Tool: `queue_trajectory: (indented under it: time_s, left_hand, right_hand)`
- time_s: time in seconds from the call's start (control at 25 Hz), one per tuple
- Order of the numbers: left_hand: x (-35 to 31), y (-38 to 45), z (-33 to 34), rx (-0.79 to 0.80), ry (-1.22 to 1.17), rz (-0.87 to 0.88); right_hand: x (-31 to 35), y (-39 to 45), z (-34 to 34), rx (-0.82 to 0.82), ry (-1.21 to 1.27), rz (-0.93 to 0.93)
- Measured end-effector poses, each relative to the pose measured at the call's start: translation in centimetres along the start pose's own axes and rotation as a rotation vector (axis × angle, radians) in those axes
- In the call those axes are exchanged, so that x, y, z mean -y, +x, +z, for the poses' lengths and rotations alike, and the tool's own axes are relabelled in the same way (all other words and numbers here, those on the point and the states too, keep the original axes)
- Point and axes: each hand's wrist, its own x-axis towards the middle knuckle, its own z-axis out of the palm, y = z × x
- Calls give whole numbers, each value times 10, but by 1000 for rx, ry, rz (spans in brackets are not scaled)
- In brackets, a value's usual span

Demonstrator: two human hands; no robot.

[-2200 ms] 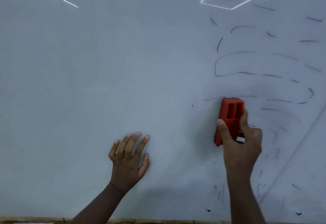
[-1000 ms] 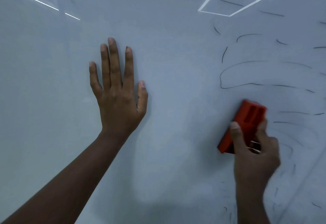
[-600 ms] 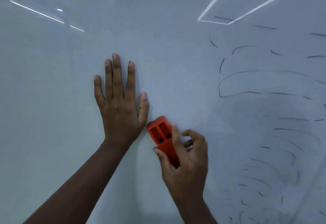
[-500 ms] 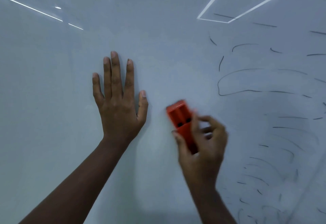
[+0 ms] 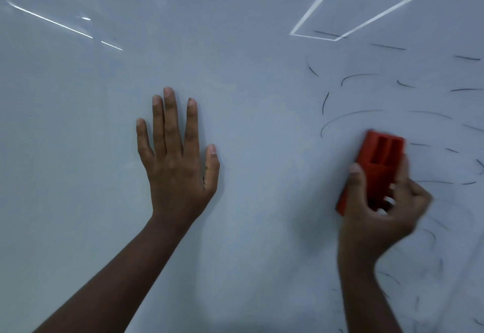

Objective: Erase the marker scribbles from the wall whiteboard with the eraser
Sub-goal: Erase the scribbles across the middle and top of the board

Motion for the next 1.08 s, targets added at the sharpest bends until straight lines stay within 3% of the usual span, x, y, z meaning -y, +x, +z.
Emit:
queue_trajectory:
  time_s: [0.24, 0.4, 0.48, 0.64, 0.84, 0.96, 1.08]
  left_hand:
    - [3, 1, 0, 13, -4, 10]
    - [4, -1, -1, 15, -18, 12]
    - [4, -1, -1, 7, -20, 18]
    - [4, -2, -1, 0, -19, 16]
    - [1, -3, 0, -2, -14, 9]
    - [1, -1, 0, 1, -4, 13]
    - [1, -2, 1, 3, -2, 18]
  right_hand:
    - [43, -88, 38, 421, -90, -621]
    - [38, -65, 45, 388, -137, -821]
    - [34, -31, 48, 271, -135, -815]
    - [6, 49, 38, 31, -192, -589]
    - [-4, 70, 32, -102, -115, -304]
    - [24, 36, 53, -11, -85, -431]
    - [50, -20, 65, 323, 5, -763]
